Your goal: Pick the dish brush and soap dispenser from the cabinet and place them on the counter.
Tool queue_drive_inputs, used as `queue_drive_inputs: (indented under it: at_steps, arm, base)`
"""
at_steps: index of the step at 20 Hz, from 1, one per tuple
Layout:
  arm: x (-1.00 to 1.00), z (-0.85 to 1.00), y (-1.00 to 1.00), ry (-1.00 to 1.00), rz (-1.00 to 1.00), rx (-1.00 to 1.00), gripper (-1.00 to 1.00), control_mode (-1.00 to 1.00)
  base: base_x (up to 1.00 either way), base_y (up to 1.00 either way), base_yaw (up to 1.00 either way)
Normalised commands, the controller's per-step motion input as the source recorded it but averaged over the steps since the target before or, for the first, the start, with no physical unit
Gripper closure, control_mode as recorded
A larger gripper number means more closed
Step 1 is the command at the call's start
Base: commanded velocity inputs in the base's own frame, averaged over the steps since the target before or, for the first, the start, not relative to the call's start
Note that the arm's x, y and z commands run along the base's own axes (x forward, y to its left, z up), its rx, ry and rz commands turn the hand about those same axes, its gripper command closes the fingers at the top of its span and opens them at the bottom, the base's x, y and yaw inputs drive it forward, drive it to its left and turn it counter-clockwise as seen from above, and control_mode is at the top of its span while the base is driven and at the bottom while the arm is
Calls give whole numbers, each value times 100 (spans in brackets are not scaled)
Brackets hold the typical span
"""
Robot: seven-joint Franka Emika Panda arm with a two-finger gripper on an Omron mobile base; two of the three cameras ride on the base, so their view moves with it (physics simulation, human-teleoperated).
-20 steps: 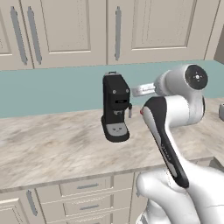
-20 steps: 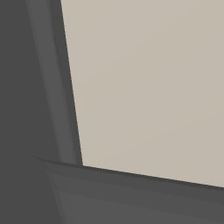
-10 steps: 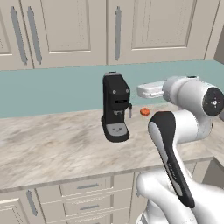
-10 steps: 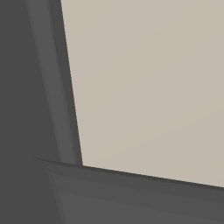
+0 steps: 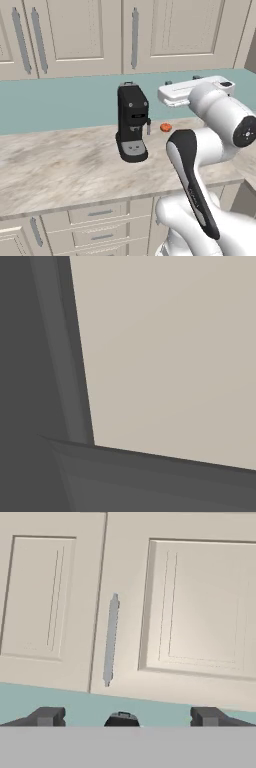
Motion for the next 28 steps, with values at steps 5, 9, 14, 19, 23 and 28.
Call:
queue_drive_inputs:
  at_steps: [5, 9, 14, 19, 23, 28]
  arm:
    - [0, 20, 11, -13, 4, 2, -100, -100]
    - [0, 19, 19, -13, 3, 4, -100, -100]
    - [0, 15, 16, -8, 0, 6, -100, -100]
    - [7, 12, 17, 0, -2, 8, -100, -100]
    - [9, 6, 5, 0, 0, 1, -100, -100]
    - [23, 0, 0, 0, 0, 0, -100, -100]
  base:
    - [0, 0, 0]
    - [0, 0, 0]
    - [0, 0, 0]
    - [0, 0, 0]
    - [0, 0, 0]
    - [0, 0, 0]
